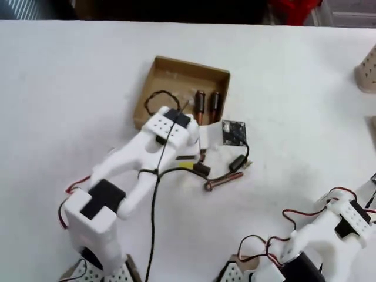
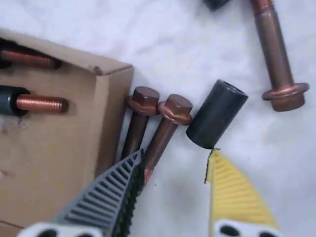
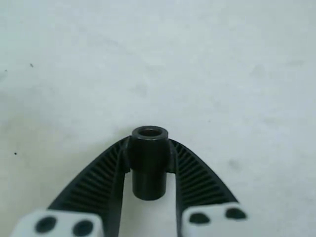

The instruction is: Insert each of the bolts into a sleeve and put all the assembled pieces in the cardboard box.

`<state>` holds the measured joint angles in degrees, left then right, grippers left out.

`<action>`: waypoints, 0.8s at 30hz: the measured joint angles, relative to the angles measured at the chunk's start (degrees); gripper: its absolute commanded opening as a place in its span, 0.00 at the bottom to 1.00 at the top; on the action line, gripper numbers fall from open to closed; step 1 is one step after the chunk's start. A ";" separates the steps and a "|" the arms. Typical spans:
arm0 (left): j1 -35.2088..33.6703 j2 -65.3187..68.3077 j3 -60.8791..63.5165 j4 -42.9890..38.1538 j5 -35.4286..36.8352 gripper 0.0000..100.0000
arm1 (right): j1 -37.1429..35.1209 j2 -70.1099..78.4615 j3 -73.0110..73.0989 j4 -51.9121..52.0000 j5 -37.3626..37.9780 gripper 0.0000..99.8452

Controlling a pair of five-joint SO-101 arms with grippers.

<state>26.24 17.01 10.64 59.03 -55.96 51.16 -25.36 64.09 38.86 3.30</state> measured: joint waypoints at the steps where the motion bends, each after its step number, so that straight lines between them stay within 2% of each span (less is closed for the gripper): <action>1: 0.00 0.00 0.00 0.00 0.00 0.22 | 0.00 0.00 0.00 0.00 0.00 0.02; 9: 0.18 6.59 -2.11 -5.89 0.97 0.17 | 0.00 0.00 0.00 0.00 0.00 0.02; 13: 0.00 11.60 -10.20 -0.53 0.97 0.16 | 0.00 0.00 0.00 0.00 0.00 0.02; 16: 0.00 13.54 -13.98 2.99 0.97 0.13 | 0.00 0.00 0.00 0.00 0.00 0.02; 24: 0.97 13.63 -14.42 12.31 0.97 0.11 | 0.00 0.00 0.00 0.00 0.00 0.02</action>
<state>27.21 30.64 -3.78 71.34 -54.99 51.16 -25.36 64.09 38.86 3.30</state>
